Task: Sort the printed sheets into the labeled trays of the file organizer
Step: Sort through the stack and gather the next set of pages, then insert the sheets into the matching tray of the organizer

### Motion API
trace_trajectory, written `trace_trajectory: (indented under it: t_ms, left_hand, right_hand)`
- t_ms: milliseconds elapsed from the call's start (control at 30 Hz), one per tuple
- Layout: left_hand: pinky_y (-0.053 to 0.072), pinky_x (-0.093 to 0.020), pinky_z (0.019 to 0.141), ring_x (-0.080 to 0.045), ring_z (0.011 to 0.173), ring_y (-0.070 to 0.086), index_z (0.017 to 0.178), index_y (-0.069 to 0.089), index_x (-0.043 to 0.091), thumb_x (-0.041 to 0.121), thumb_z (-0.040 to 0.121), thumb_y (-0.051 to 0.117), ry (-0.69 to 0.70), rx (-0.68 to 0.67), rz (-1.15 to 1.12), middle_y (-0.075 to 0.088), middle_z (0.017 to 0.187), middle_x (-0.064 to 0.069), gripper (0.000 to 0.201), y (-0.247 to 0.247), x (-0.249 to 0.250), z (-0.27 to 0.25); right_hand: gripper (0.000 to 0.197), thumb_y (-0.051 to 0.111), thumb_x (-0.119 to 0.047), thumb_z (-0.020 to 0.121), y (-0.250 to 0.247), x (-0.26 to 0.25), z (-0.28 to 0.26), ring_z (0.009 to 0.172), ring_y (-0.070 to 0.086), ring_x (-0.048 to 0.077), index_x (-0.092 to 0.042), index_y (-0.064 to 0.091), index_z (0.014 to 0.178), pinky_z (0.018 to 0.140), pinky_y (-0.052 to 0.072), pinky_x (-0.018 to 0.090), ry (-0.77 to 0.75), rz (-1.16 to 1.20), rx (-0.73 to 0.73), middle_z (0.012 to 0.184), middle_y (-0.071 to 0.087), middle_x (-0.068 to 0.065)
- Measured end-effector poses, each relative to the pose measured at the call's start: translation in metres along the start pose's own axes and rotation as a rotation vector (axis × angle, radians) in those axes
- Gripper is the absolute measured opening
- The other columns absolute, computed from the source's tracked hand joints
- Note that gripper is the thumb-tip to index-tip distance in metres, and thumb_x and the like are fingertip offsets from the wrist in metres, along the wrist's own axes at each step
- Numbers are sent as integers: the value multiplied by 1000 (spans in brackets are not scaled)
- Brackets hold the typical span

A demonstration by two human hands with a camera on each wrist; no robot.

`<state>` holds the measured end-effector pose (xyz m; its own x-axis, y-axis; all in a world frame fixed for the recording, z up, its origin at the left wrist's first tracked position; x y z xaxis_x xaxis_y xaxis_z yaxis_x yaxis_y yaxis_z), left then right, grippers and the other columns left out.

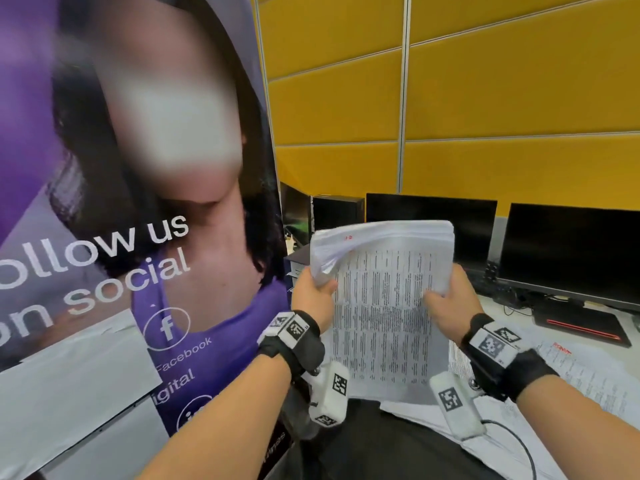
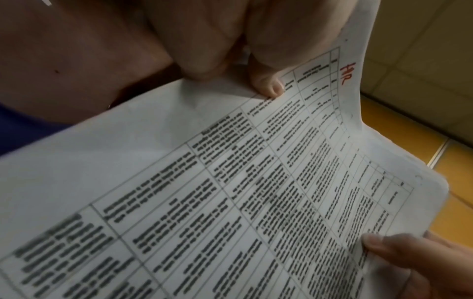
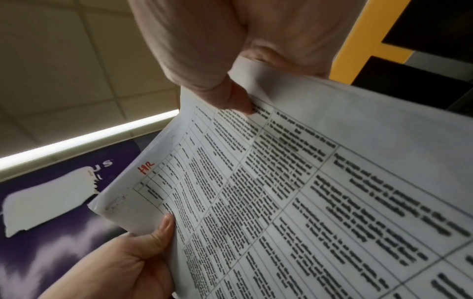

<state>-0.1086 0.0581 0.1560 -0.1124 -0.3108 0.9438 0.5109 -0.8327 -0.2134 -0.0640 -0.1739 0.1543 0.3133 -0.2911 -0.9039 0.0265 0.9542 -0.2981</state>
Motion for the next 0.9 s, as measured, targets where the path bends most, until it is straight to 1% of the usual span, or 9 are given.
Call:
trace_trajectory:
  t_ms: [167, 267, 433, 533, 600, 667, 733, 833, 900]
  left_hand:
    - [49, -46, 93, -26, 100, 62, 107, 59, 15, 9, 87, 61, 21, 79, -8, 66, 105, -7, 21, -52, 26, 40]
    - [48, -40, 92, -28, 99, 61, 115, 59, 8, 7, 89, 60, 17, 123, 25, 65, 105, -11, 26, -89, 27, 64]
    - [45, -40, 96, -31, 108, 60, 123, 56, 3, 9, 88, 63, -20, 187, 129, 64, 116, -15, 36, -154, -5, 108]
    - [44, -38, 94, -31, 107, 59, 122, 57, 1, 8, 89, 62, -72, 189, 162, 64, 116, -16, 34, -186, -31, 145]
    - [44, -35, 91, -32, 106, 60, 121, 57, 0, 8, 89, 62, -109, 163, 207, 64, 115, -17, 33, -201, -48, 171]
    - [43, -33, 89, -33, 106, 60, 120, 57, -3, 10, 89, 62, -137, 112, 279, 64, 116, -17, 34, -210, -65, 197]
    - [43, -30, 81, -32, 98, 60, 117, 58, -5, 13, 88, 64, -172, 39, 326, 64, 114, -19, 35, -214, -81, 220]
    - [44, -29, 69, -26, 82, 56, 111, 59, -7, 15, 87, 66, -216, -38, 311, 65, 102, -17, 33, -214, -108, 245]
    - [46, -28, 66, -26, 81, 59, 110, 60, -8, 13, 88, 64, -255, -107, 242, 65, 96, -16, 31, -208, -130, 256]
  right_hand:
    - [43, 57, 4, 79, 22, -56, 17, 96, 60, 18, -17, 51, 116, 84, 52, 37, -51, 139, -40, 107, 62, 0]
    - [39, 57, 2, 81, 56, -80, 29, 103, 61, 22, -17, 53, 115, 91, 51, 44, -103, 118, -163, 114, 63, 5]
    - [30, 50, 8, 83, 149, -109, 54, 96, 65, 22, -16, 63, 97, 86, 53, 38, -186, 110, -388, 104, 68, 9]
    - [36, 55, -9, 76, 211, -96, 90, 99, 64, 24, -7, 60, 112, 86, 54, 42, -69, 39, -397, 108, 67, 11]
    - [33, 52, -7, 81, 248, -93, 109, 90, 64, 29, 2, 60, 112, 77, 54, 36, 3, -28, -370, 101, 67, 15]
    - [35, 45, -2, 88, 278, -84, 123, 81, 56, 38, 14, 52, 118, 67, 48, 38, 106, -76, -346, 90, 64, 20]
    - [41, 46, 0, 87, 301, -68, 131, 82, 47, 27, 8, 46, 127, 71, 46, 37, 232, -96, -296, 97, 58, 19]
    - [17, 48, -7, 86, 322, -35, 141, 72, 52, 22, 0, 60, 96, 68, 49, 34, 341, -179, -222, 84, 58, 10]
    - [19, 44, -8, 87, 331, -13, 141, 60, 51, 20, -1, 62, 85, 58, 46, 29, 404, -198, -191, 71, 59, 7]
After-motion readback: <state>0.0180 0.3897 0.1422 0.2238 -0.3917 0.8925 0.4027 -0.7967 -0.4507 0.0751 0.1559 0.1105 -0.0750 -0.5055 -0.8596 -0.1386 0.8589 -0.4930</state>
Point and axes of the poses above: each hand's wrist, its own z-axis towards the middle knuckle, its own y-axis out of the palm, x = y × z, the point moved 5 cm from there along z, towards the middle knuckle
